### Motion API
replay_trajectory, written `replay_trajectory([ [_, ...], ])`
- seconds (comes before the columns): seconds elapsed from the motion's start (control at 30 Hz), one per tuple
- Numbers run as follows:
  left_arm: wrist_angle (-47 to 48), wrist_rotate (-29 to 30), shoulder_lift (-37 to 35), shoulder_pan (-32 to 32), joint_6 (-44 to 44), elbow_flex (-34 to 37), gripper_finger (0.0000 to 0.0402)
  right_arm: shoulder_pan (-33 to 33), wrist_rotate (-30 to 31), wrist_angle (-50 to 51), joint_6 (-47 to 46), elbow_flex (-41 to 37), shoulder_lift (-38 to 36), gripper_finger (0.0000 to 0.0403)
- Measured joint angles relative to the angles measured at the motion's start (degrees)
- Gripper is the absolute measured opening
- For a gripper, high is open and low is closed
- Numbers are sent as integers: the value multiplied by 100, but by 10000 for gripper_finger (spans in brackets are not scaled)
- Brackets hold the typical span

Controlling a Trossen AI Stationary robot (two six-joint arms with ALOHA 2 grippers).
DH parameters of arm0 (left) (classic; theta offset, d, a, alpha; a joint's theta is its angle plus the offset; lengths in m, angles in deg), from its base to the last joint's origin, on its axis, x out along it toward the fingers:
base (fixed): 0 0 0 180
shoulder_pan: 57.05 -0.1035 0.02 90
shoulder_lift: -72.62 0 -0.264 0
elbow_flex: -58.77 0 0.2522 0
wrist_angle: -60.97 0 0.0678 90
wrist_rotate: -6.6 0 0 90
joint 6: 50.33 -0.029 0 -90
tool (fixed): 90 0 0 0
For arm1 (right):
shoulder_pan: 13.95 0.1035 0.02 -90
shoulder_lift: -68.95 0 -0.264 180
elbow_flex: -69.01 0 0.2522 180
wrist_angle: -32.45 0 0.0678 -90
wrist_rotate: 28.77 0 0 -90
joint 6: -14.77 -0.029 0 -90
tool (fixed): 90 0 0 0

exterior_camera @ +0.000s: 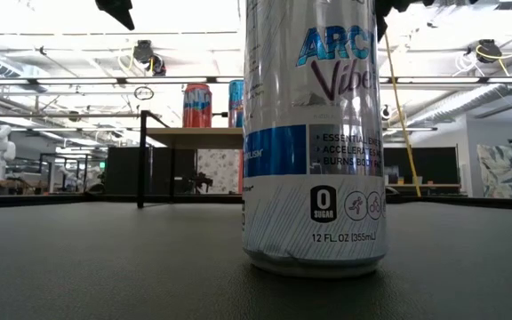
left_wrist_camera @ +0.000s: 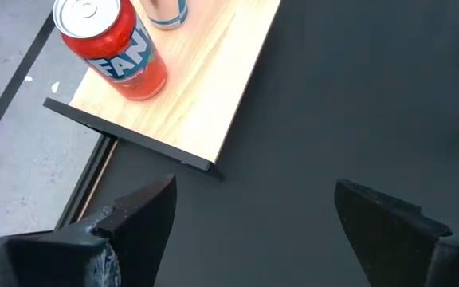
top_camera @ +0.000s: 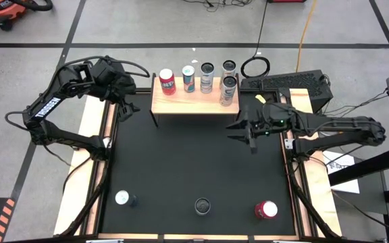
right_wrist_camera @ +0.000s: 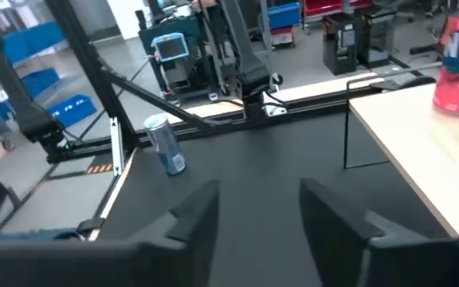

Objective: Place canned beverage on shelf
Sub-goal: Put the white-blue soda can on the shelf aligned with the other white-blue soda can

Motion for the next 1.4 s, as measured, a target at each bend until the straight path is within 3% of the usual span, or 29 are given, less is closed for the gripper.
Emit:
replay_trajectory([
  [0.23, -20, 0, 0, 0, 4, 0, 338, 141, -2, 29, 345, 0, 195, 242],
  [0.5, -256, -2, 0, 1, 1, 0, 338, 238, -21, 44, -518, 0, 377, 298],
  [0.67, -317, -2, 0, 0, 1, 0, 338, 506, -727, 77, -1641, 0, 573, 303],
  [1.0, -302, -2, 0, 1, -3, 0, 338, 1567, -890, -834, -1445, 0, 1297, 291],
  [1.4, -254, 2, 0, 2, -202, 0, 338, 2307, 408, -1607, -1402, 0, 1754, 291],
])
